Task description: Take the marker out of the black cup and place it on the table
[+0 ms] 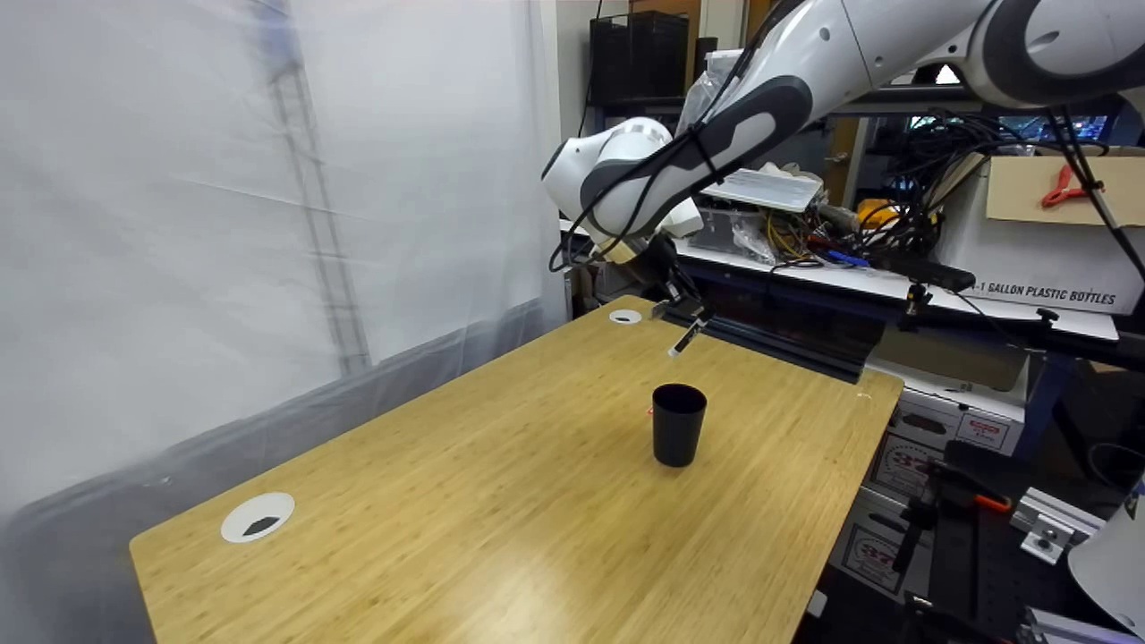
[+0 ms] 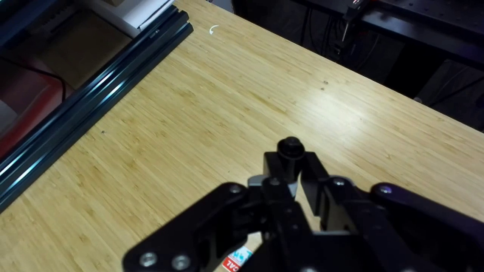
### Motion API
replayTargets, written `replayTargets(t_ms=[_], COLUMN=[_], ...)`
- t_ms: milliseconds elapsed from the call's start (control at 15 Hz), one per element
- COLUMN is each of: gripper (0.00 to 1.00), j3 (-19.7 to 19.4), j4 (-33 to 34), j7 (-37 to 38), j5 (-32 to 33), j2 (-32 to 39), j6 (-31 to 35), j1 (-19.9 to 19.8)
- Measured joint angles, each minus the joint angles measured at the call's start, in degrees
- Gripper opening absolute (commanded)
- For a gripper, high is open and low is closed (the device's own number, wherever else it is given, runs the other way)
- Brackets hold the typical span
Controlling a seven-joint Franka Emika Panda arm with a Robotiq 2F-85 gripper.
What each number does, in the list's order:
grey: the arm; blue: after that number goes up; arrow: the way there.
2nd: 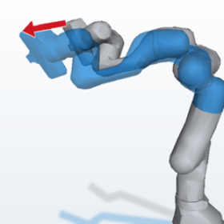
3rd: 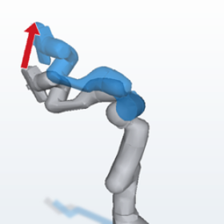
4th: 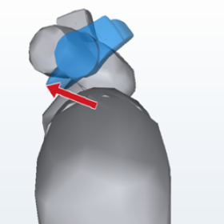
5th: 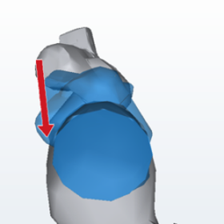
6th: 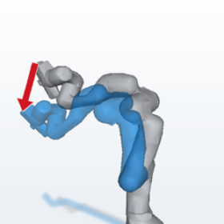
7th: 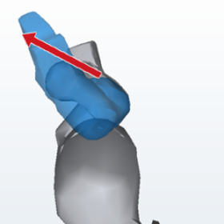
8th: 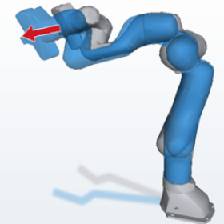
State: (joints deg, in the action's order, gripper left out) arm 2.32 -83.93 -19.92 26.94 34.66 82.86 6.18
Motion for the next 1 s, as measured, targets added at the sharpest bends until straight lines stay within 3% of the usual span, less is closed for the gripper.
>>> replayTargets(t_ms=[267, 1000], gripper=[0.05, 0.05], j3=[-0.6, -2.2], j4=[-0.1, -5.7], j7=[1.3, 3.1], j5=[-1.8, -13.4], j2=[0.2, 0.4], j6=[2.5, 19.9], j1=[-2.4, -11.0])
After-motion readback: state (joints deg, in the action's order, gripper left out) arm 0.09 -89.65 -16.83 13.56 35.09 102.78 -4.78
